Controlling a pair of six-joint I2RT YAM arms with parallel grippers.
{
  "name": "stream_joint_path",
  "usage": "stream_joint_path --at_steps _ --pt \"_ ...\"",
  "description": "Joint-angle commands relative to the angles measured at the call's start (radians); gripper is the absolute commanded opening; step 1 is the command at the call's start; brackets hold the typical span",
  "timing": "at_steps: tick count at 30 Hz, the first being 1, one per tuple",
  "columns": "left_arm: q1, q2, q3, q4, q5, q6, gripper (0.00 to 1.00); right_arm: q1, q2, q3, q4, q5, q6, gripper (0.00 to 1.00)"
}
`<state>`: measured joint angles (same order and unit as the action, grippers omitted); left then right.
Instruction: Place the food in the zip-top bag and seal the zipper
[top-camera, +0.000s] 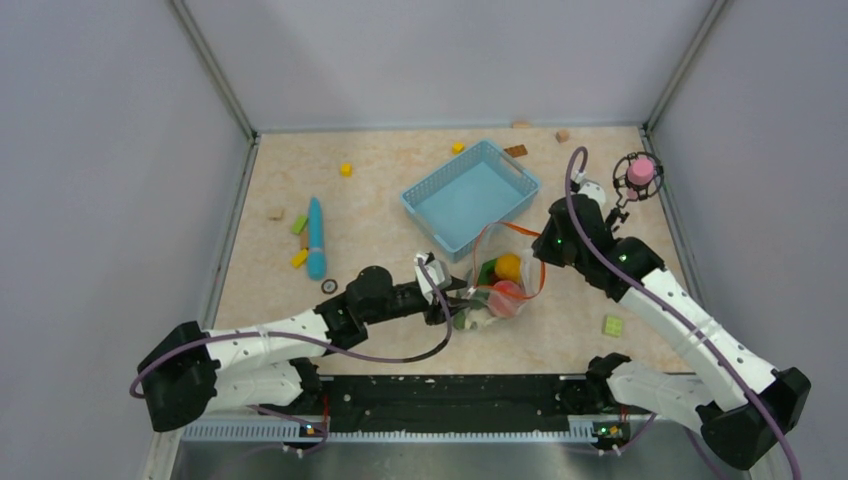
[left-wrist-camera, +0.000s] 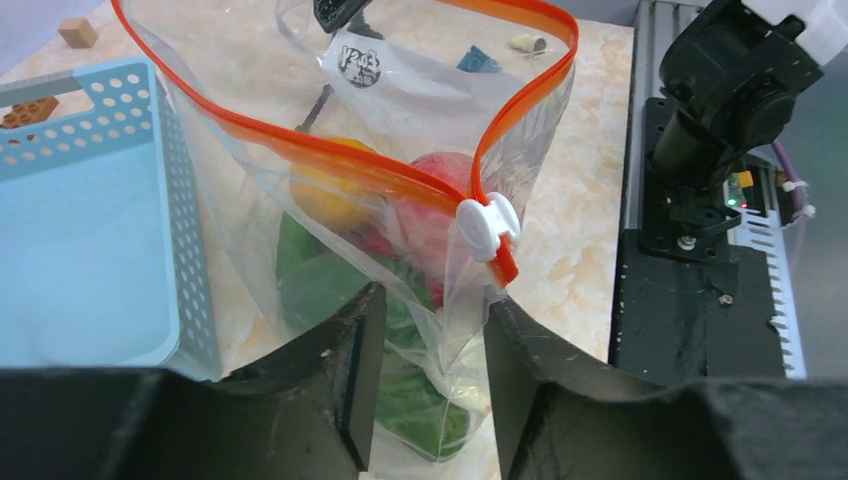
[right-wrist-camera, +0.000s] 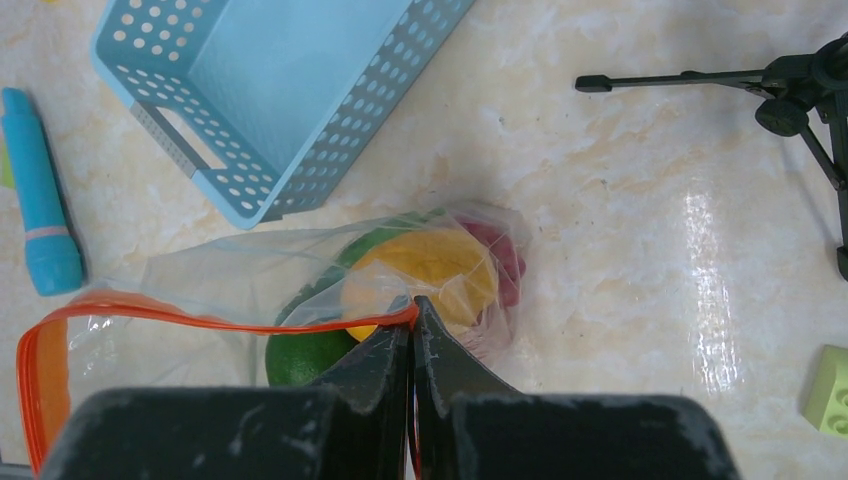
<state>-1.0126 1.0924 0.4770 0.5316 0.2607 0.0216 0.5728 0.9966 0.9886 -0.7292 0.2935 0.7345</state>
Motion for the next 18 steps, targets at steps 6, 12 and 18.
stream_joint_path --at_steps 6,12,18 --pt "-0.002 -0.033 0.036 0.075 -0.001 0.011 0.24 -0.011 -0.036 -0.009 0.010 -0.018 -0.034 0.00" --pt "-0.003 -0.056 0.020 0.068 -0.033 0.017 0.00 -0.011 -0.088 0.007 0.053 -0.119 -0.250 0.25" --pt "-0.002 -0.101 0.006 0.044 -0.016 -0.018 0.00 -0.013 -0.232 -0.009 0.333 -0.534 -0.623 0.70"
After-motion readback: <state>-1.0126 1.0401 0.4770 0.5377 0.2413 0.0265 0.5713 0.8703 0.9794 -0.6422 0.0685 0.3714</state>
